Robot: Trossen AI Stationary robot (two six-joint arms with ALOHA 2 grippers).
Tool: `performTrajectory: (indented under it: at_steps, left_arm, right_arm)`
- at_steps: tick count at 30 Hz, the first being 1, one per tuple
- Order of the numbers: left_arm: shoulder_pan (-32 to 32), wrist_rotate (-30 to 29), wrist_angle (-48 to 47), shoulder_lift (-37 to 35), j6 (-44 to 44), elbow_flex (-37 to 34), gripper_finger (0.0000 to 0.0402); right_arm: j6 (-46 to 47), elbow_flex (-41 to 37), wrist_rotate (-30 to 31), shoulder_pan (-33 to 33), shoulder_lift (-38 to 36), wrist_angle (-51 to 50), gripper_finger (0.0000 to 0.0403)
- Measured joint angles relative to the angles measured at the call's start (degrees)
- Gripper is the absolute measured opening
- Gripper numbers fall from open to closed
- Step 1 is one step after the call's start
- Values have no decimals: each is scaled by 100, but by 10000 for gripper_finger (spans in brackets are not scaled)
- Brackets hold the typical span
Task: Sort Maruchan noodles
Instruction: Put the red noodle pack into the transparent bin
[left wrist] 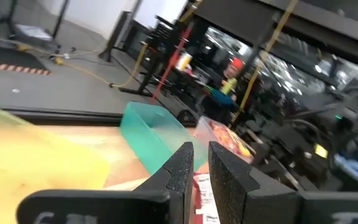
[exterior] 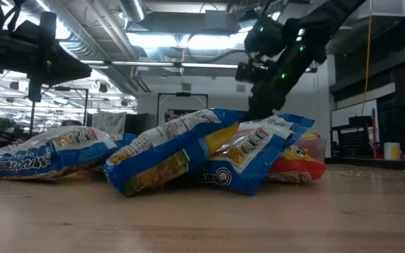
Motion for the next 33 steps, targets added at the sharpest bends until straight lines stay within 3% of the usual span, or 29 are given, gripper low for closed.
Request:
performTrajectory:
  at_steps: [15, 33]
  left_arm:
    - [-1, -309, 4, 0, -139, 0, 44]
    - [-2, -311, 4, -2, -143, 0, 44]
  right_arm:
    - [181, 0, 425, -7, -1232, -508, 0]
    - [-171, 0, 1884, -157, -2831, -1564, 0]
